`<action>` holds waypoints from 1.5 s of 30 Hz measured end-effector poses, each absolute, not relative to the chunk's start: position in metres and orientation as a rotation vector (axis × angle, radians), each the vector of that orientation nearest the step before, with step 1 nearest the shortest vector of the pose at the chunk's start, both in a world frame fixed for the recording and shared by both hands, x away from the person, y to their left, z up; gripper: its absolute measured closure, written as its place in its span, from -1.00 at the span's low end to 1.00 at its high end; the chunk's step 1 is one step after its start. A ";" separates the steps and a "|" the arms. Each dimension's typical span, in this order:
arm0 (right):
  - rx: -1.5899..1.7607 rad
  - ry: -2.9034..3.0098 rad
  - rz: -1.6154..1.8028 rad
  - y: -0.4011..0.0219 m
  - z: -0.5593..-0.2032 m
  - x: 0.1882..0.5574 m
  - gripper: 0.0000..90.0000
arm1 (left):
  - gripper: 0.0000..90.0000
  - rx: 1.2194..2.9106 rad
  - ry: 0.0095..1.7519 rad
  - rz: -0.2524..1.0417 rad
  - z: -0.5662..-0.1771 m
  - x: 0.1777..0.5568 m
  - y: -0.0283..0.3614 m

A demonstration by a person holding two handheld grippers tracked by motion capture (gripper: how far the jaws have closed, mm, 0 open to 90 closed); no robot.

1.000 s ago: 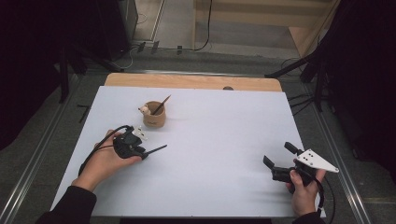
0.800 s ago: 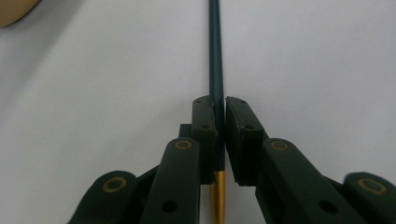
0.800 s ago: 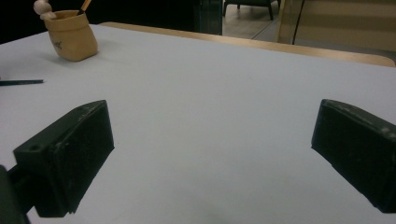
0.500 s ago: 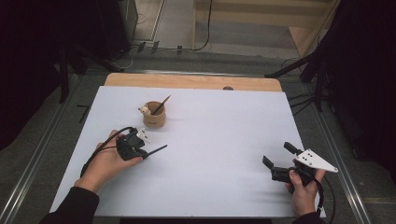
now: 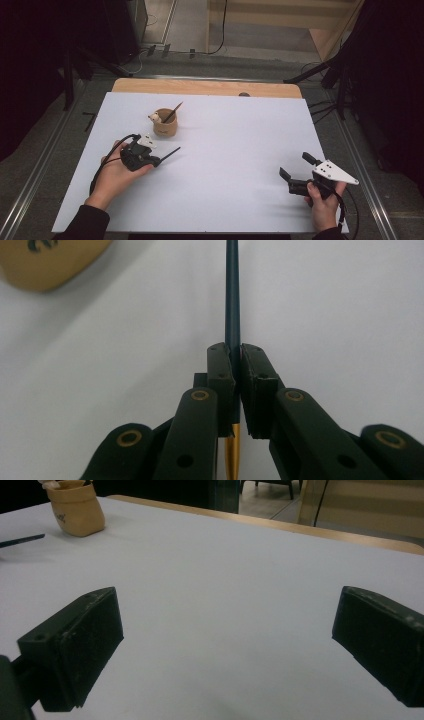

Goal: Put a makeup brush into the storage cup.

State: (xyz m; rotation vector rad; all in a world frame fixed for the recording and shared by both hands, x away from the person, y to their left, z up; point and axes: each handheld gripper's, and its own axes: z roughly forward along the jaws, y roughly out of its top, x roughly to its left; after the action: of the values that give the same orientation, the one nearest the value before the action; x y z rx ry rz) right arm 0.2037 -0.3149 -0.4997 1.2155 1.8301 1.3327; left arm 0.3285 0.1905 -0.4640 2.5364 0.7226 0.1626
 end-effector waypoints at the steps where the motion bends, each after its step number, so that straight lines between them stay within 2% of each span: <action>1: 1.214 1.832 1.338 -0.313 -0.499 0.203 -1.00 | 0.88 2.531 0.718 0.168 -0.463 0.328 0.189; 10: 1.216 1.820 1.337 -0.311 -0.496 0.204 -1.00 | 0.88 2.403 0.714 0.166 -0.457 0.320 0.181; 21: 1.168 1.854 1.340 -0.285 -0.490 0.211 -1.00 | 0.88 2.297 0.671 0.186 -0.455 0.316 0.172; 27: 1.148 1.869 1.349 -0.270 -0.485 0.217 -1.00 | 0.88 2.231 0.650 0.151 -0.454 0.316 0.166; 45: 1.127 1.923 1.355 -0.217 -0.467 0.242 -0.97 | 0.88 2.155 0.602 0.145 -0.449 0.317 0.148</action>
State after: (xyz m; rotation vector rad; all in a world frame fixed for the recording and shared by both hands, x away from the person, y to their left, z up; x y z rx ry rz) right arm 0.2424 -0.2170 -0.4669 1.1271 1.9231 1.3546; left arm 0.3167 0.1476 -0.4488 2.1545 0.6023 0.1454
